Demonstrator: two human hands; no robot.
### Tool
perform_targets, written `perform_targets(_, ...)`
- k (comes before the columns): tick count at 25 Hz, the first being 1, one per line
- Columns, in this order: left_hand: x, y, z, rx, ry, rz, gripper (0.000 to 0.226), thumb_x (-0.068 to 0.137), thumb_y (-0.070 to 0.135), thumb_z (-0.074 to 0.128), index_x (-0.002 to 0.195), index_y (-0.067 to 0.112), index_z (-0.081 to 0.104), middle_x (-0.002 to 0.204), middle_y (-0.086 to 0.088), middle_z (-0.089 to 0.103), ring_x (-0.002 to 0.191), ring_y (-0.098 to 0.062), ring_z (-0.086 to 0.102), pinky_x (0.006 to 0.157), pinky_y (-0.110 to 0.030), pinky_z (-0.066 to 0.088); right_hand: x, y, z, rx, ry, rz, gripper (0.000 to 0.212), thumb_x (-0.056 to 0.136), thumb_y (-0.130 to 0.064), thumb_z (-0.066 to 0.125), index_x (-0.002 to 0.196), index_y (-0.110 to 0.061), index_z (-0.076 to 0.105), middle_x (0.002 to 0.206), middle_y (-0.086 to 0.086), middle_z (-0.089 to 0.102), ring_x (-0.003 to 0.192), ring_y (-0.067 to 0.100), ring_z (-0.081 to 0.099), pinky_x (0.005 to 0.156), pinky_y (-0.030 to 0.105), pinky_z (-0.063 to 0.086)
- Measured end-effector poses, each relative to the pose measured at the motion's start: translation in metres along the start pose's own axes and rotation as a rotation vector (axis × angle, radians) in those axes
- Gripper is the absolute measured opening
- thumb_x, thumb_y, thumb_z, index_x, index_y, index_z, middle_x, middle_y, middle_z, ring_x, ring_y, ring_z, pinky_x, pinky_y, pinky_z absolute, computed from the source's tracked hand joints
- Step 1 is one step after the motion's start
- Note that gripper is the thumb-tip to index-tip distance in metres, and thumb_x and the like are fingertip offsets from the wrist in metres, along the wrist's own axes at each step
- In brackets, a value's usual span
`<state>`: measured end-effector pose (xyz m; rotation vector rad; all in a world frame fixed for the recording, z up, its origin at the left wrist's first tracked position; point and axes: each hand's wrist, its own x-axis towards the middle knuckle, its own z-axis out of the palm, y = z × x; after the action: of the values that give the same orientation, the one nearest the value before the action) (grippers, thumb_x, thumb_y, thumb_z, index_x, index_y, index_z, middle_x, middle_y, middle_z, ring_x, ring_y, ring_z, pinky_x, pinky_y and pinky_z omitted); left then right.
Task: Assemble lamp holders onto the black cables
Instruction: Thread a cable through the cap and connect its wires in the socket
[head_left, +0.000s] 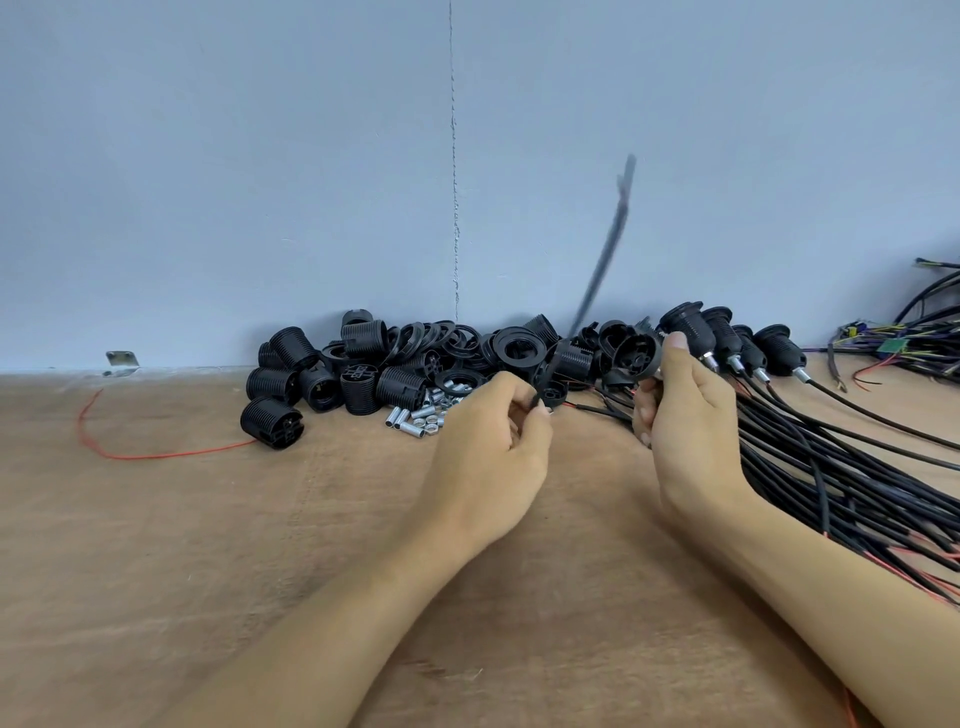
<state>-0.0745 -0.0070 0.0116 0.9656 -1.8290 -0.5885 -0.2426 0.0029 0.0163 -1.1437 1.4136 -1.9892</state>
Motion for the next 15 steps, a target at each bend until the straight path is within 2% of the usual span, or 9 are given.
perform_targets(1,0.001,0.000,0.000,-0.109,0.016,-0.052,0.015,0.100,0.018,0.056,0.086,0.021,0.061,0.066,0.000,0.064,0.059,-0.010,0.063,0.059,-0.020,0.049,0.000,0.001,0.000,-0.033,-0.041,0.017,0.056,0.106,-0.042,0.042,0.051,-0.028,0.044,0.050,-0.009,0.039,0.044,0.008,0.030,0.041,0.020,0.026)
perform_targets(3,0.004,0.003,0.001,-0.398,0.036,-0.179,0.014,0.103,0.013,0.054,0.092,0.014,0.062,0.081,-0.007,0.069,0.066,-0.017,0.073,0.063,-0.025,0.059,0.000,0.005,0.001,-0.145,-0.120,0.054,0.056,0.106,-0.040,0.042,0.052,-0.026,0.047,0.049,-0.007,0.041,0.044,0.010,0.031,0.045,0.025,0.026)
perform_targets(5,0.006,0.004,0.002,-0.638,0.079,-0.304,0.013,0.104,0.006,0.052,0.099,0.006,0.063,0.093,-0.015,0.071,0.076,-0.022,0.077,0.067,-0.026,0.061,0.000,0.009,0.000,-0.216,-0.195,0.102,0.057,0.106,-0.039,0.040,0.052,-0.025,0.051,0.049,-0.005,0.040,0.043,0.011,0.030,0.045,0.026,0.026)
perform_targets(7,0.006,0.005,0.000,-0.779,0.129,-0.395,0.012,0.104,0.002,0.052,0.102,0.001,0.063,0.091,-0.014,0.074,0.081,-0.025,0.078,0.069,-0.026,0.061,0.001,0.013,0.000,-0.266,-0.269,0.136,0.054,0.107,-0.040,0.038,0.059,-0.022,0.055,0.050,-0.004,0.041,0.042,0.011,0.029,0.046,0.026,0.024)
perform_targets(11,0.010,0.006,-0.007,-0.886,0.218,-0.441,0.013,0.103,-0.002,0.051,0.100,-0.001,0.064,0.077,-0.006,0.075,0.080,-0.028,0.078,0.069,-0.027,0.062,0.004,0.017,-0.002,-0.337,-0.302,0.150,0.049,0.106,-0.042,0.037,0.069,-0.013,0.051,0.054,0.000,0.041,0.046,0.015,0.029,0.052,0.032,0.021)
perform_targets(15,0.012,0.010,-0.008,-0.898,0.255,-0.423,0.013,0.103,-0.003,0.051,0.098,0.000,0.063,0.072,-0.004,0.075,0.077,-0.028,0.077,0.070,-0.029,0.063,0.003,0.018,-0.003,-0.403,-0.300,0.102,0.052,0.106,-0.043,0.038,0.061,-0.017,0.047,0.053,0.000,0.044,0.047,0.015,0.032,0.057,0.035,0.026)
